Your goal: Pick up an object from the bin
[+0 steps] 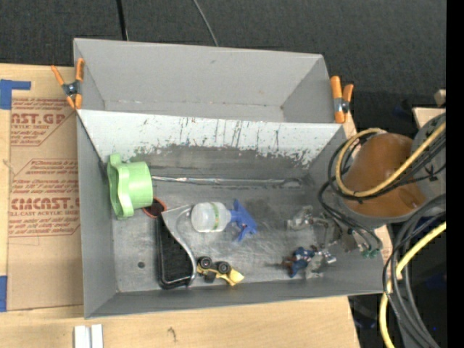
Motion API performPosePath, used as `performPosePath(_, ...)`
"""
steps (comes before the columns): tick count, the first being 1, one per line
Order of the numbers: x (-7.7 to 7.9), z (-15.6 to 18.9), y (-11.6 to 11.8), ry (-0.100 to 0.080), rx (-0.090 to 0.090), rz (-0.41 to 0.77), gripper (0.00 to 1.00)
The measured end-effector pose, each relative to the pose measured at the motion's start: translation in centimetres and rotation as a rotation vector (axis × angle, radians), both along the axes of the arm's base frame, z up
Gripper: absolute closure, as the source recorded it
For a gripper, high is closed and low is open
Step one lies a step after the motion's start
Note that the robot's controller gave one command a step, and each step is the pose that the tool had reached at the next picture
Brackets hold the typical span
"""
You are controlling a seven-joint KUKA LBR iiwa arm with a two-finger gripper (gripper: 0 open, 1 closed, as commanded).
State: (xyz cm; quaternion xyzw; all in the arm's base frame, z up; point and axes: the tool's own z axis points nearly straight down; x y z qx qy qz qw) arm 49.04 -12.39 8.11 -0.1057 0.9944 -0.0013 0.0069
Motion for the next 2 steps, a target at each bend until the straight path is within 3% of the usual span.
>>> performPosePath(1, 0.02, 0.21, 0.04, 0.003, 0.001, 0.01, 1.0)
performPosePath(2, 0.03, 0.21, 0.05, 0.003, 0.001, 0.01, 1.0)
